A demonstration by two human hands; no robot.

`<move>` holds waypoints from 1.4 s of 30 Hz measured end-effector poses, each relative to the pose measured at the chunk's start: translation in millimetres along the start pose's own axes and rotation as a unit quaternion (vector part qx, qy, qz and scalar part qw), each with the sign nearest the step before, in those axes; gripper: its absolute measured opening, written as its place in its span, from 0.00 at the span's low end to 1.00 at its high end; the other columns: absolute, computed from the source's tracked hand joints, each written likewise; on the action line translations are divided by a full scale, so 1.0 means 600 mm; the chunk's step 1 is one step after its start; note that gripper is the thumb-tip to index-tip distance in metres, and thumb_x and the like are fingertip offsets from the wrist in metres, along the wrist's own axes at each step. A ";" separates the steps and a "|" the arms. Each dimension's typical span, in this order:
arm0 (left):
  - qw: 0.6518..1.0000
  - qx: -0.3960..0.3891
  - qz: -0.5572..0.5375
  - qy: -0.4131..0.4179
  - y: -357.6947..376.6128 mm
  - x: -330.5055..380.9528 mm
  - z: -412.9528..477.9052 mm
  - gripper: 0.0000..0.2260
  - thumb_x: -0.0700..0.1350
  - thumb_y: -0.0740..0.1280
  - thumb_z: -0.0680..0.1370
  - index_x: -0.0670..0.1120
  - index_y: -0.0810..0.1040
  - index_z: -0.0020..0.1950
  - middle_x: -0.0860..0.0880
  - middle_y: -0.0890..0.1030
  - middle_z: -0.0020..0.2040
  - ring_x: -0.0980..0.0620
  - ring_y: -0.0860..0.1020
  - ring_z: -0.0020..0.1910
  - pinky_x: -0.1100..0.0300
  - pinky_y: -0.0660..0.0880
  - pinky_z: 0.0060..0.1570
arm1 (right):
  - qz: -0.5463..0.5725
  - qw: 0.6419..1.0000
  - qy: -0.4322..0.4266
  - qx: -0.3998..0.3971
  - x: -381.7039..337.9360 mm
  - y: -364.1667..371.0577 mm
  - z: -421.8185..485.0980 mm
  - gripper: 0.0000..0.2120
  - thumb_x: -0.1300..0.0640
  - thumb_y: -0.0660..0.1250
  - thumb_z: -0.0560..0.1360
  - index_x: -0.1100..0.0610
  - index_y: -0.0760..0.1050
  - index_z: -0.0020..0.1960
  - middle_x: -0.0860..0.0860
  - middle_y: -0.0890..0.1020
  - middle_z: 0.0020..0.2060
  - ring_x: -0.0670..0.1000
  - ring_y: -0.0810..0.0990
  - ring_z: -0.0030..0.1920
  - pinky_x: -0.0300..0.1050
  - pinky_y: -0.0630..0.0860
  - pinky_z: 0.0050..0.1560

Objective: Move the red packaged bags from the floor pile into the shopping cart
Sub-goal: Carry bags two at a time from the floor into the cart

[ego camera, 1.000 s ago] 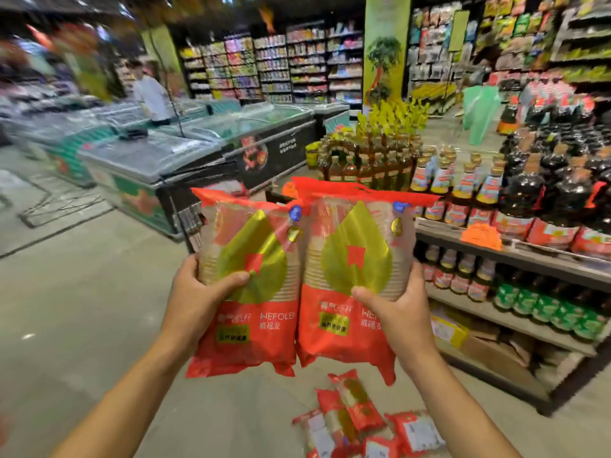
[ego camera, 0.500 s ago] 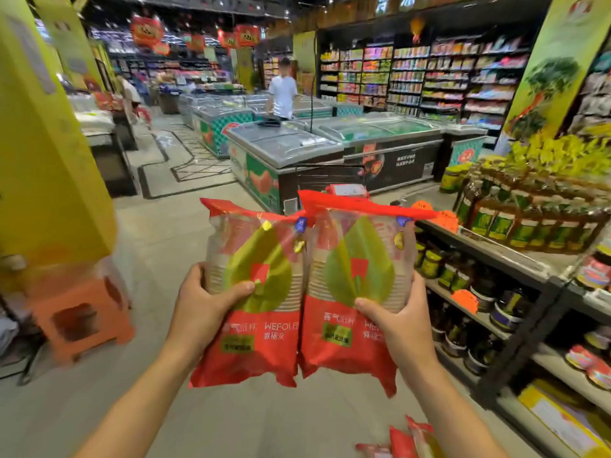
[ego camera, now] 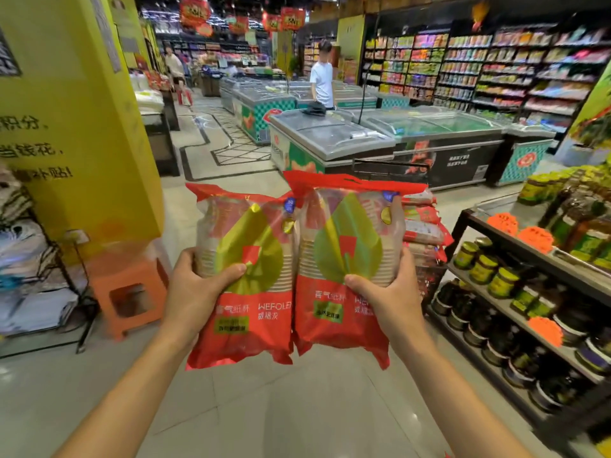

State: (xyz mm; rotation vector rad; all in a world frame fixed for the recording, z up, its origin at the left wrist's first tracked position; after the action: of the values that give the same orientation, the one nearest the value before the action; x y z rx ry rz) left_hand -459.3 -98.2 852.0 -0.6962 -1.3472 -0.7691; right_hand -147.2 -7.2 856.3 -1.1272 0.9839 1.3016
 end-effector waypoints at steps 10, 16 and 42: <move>0.998 0.042 0.042 -0.001 -0.018 -0.024 0.193 0.23 0.49 0.82 0.65 0.57 0.75 0.53 0.47 0.84 0.53 0.48 0.86 0.43 0.49 0.82 0.42 | 0.026 0.999 0.009 -0.027 0.066 0.143 0.193 0.39 0.57 0.83 0.65 0.47 0.66 0.70 0.44 0.81 0.57 0.44 0.83 0.54 0.46 0.82 0.52; 0.993 0.078 0.087 0.021 -0.007 0.005 0.362 0.21 0.46 0.79 0.70 0.52 0.75 0.59 0.49 0.85 0.51 0.54 0.86 0.39 0.58 0.80 0.35 | 0.073 0.996 0.009 -0.052 0.088 0.239 0.373 0.38 0.59 0.83 0.65 0.47 0.67 0.68 0.44 0.81 0.56 0.44 0.83 0.52 0.51 0.83 0.53; 0.992 -0.120 0.039 0.006 0.284 -0.115 1.131 0.28 0.60 0.79 0.58 0.54 0.77 0.54 0.50 0.85 0.50 0.48 0.86 0.45 0.48 0.82 0.43 | -0.025 0.988 -0.012 0.151 0.175 0.348 0.960 0.39 0.53 0.80 0.58 0.48 0.69 0.66 0.46 0.82 0.55 0.43 0.83 0.51 0.36 0.79 0.46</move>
State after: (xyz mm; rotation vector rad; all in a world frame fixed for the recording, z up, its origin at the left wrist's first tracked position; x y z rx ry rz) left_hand -716.0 556.5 852.5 -0.9270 -1.2202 -0.8781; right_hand -389.1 565.5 857.0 -0.8950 1.0855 1.0802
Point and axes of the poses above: each hand's wrist, its own z-axis towards the middle knuckle, its own y-axis out of the palm, x = y × z, the point moved 8 cm from there along z, towards the middle knuckle
